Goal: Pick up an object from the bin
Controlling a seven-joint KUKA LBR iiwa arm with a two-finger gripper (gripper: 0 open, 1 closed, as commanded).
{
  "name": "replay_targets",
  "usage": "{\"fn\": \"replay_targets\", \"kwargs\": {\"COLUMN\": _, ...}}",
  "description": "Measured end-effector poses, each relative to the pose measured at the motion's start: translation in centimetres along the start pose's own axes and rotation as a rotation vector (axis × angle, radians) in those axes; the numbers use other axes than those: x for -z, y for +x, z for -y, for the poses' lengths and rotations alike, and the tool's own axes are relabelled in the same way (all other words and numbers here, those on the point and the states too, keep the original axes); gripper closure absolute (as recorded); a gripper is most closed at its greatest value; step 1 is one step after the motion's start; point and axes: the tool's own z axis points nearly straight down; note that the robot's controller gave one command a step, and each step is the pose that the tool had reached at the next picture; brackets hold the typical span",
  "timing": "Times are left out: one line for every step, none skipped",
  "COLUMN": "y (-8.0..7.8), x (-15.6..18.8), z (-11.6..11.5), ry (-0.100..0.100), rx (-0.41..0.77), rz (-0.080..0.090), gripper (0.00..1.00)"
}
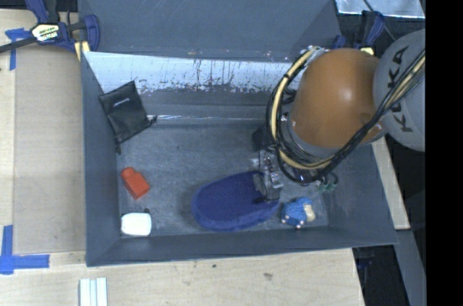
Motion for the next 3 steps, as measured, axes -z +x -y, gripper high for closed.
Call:
{"fn": "replay_targets", "kwargs": {"y": 0.6, "x": 9.9, "z": 2.1, "ry": 0.001, "rx": -0.005, "rz": 0.003, "gripper": 1.0}}
{"fn": "replay_targets", "kwargs": {"y": 0.0, "x": 18.1, "z": 0.3, "ry": 0.0, "rx": 0.148, "rz": 0.003, "gripper": 1.0}}
{"fn": "replay_targets", "kwargs": {"y": -0.4, "x": 17.2, "z": 3.8, "ry": -0.003, "rx": 0.752, "rz": -0.001, "gripper": 1.0}}
